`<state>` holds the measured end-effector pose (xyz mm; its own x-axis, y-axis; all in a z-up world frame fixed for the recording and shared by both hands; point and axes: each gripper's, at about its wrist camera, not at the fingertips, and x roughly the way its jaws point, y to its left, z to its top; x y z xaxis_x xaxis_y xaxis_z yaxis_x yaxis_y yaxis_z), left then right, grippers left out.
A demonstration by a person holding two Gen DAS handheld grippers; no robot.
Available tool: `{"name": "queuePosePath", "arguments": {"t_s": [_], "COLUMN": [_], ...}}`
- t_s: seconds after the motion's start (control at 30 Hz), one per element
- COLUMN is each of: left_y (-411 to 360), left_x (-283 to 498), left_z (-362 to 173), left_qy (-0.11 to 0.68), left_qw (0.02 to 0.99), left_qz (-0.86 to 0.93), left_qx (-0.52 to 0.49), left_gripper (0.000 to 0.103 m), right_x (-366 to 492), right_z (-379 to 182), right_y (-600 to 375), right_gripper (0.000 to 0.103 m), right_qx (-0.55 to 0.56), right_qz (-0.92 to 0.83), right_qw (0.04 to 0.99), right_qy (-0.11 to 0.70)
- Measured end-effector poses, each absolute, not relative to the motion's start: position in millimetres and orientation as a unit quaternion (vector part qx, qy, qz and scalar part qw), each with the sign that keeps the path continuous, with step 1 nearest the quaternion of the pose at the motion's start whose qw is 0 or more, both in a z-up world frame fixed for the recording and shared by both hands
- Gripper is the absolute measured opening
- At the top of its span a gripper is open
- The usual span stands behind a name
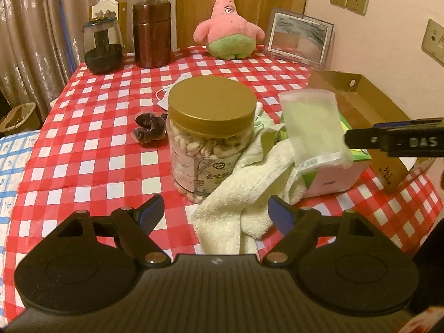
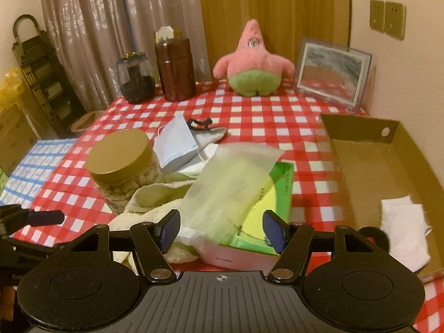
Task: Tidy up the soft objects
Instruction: 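Reach the right gripper to the clear plastic bag and grasp it, then grasp the pale yellow towel with the left gripper while the right gripper holds the bag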
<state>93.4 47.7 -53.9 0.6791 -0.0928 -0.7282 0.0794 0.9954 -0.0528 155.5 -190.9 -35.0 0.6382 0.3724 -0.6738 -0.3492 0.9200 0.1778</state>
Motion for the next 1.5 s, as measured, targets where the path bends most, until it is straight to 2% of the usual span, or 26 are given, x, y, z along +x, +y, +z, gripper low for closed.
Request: {"name": "queuePosePath", "arguments": {"t_s": [0.47, 0.5, 0.53, 0.57, 0.63, 0.67, 0.73, 0.87, 1.2, 1.47, 1.5], "left_y": [46.9, 45.9, 44.7, 43.1, 39.2, 36.7, 32.5, 25.9, 10.0, -9.4, -10.7], "left_x": [106.8, 107.3, 107.8, 108.4, 109.9, 111.2, 114.0, 119.5, 133.6, 142.2, 142.8], "left_z": [-64.0, -65.2, -66.5, -67.6, -70.2, -71.8, -75.3, -81.0, -90.7, -99.4, -100.3], "left_qy": [0.403, 0.405, 0.406, 0.407, 0.409, 0.41, 0.411, 0.414, 0.419, 0.433, 0.433], "left_qw": [0.913, 0.912, 0.912, 0.911, 0.91, 0.909, 0.908, 0.905, 0.901, 0.892, 0.892], "left_qz": [-0.059, -0.061, -0.064, -0.066, -0.073, -0.076, -0.083, -0.091, -0.103, -0.113, -0.114], "left_qx": [-0.017, -0.016, -0.014, -0.012, -0.006, -0.003, 0.005, 0.019, 0.047, 0.064, 0.065], "left_gripper": [0.08, 0.08, 0.08, 0.08, 0.079, 0.078, 0.076, 0.075, 0.058, 0.032, 0.02], "right_x": [178.3, 177.6, 177.9, 177.7, 177.4, 177.5, 177.2, 173.4, 166.1, 161.1, 161.2], "right_z": [-59.5, -59.7, -59.4, -59.0, -58.6, -58.4, -57.4, -48.0, -30.2, -32.5, -32.8], "right_y": [-154.9, -156.0, -156.7, -157.6, -161.3, -163.1, -167.6, -179.3, -216.7, -224.6, -225.4], "right_gripper": [0.063, 0.059, 0.047, 0.04, 0.031, 0.019, 0.002, 0.0, 0.0, 0.0, 0.0], "right_qx": [-0.023, -0.021, -0.019, -0.021, -0.017, -0.012, -0.002, 0.007, 0.018, 0.024, 0.026], "right_qz": [0.174, 0.174, 0.175, 0.173, 0.176, 0.181, 0.189, 0.183, 0.151, 0.145, 0.145], "right_qw": [0.914, 0.915, 0.915, 0.915, 0.916, 0.914, 0.913, 0.919, 0.933, 0.933, 0.932], "right_qy": [0.366, 0.364, 0.363, 0.363, 0.361, 0.362, 0.363, 0.349, 0.326, 0.33, 0.33]}}
